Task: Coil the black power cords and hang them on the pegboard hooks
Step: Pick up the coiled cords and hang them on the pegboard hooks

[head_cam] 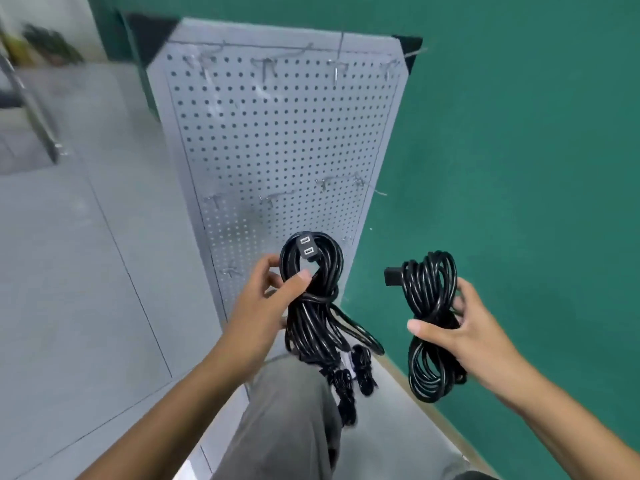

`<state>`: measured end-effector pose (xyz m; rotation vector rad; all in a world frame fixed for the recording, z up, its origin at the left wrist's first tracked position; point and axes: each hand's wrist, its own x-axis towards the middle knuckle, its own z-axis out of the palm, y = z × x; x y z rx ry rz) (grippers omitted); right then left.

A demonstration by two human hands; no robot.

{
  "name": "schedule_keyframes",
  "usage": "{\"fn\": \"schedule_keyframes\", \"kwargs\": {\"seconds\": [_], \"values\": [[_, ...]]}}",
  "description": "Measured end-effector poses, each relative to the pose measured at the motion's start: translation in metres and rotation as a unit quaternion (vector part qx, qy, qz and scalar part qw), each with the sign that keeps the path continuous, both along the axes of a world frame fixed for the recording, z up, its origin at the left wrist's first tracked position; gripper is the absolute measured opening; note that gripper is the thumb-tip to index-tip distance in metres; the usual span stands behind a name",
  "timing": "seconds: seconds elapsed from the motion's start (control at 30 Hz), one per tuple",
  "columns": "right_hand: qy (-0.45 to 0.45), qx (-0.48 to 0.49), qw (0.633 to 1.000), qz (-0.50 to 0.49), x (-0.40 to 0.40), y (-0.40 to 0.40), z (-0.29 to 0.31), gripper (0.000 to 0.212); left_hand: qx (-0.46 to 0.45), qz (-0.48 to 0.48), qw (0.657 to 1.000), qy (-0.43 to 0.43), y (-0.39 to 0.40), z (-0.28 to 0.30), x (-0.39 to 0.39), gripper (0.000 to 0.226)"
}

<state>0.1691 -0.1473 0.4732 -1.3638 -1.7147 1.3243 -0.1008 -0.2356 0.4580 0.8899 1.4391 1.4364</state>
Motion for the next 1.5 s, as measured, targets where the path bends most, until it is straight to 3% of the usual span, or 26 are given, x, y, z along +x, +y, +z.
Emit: {"fn": "schedule_keyframes", "kwargs": {"seconds": [0.1,0.23,0.3,0.43,0.53,0.67,0.83,0.97,1.03,1.17,1.27,1.5], "values": [[0.029,0.019,0.999,0.017,-0.017,-0.005,0.021,0.083,0.042,0.054,0.998,0.009,-0.019,0.03,-0.02,0.039],[0.031,0.04,0.998,0.032,-0.035,-0.007,0.04,0.122,0.092,0.114,0.989,0.037,-0.03,0.065,-0.039,0.037],[0.027,0.054,0.998,0.035,-0.044,-0.007,0.048,0.129,0.112,0.13,0.984,0.054,-0.03,0.081,-0.048,0.037],[0.053,0.053,0.996,0.049,-0.059,-0.008,0.059,0.112,0.151,0.139,0.977,0.063,-0.022,0.107,-0.063,0.034],[0.042,0.051,0.997,0.045,-0.064,-0.009,0.066,0.127,0.182,0.142,0.971,0.061,-0.012,0.13,-0.072,0.033],[0.043,0.051,0.997,0.044,-0.069,-0.006,0.072,0.132,0.19,0.112,0.974,0.058,0.007,0.16,-0.082,0.045],[0.05,0.062,0.995,0.056,-0.074,0.002,0.077,0.102,0.195,0.1,0.974,0.051,0.032,0.187,-0.092,0.038],[0.048,0.071,0.995,0.049,-0.076,0.007,0.077,0.092,0.179,0.098,0.978,0.052,0.048,0.19,-0.102,0.045],[0.047,0.074,0.995,0.045,-0.079,0.008,0.077,0.093,0.166,0.095,0.98,0.056,0.056,0.186,-0.106,0.053],[0.058,0.087,0.994,0.036,-0.087,0.003,0.085,0.093,0.153,0.105,0.981,0.051,0.07,0.173,-0.11,0.037],[0.059,0.117,0.991,0.028,-0.096,-0.002,0.1,0.104,0.142,0.14,0.979,0.046,0.077,0.166,-0.118,0.041],[0.009,0.255,0.967,0.019,-0.132,0.005,0.127,0.115,0.135,0.2,0.96,0.141,0.085,0.15,-0.126,0.046]]}}
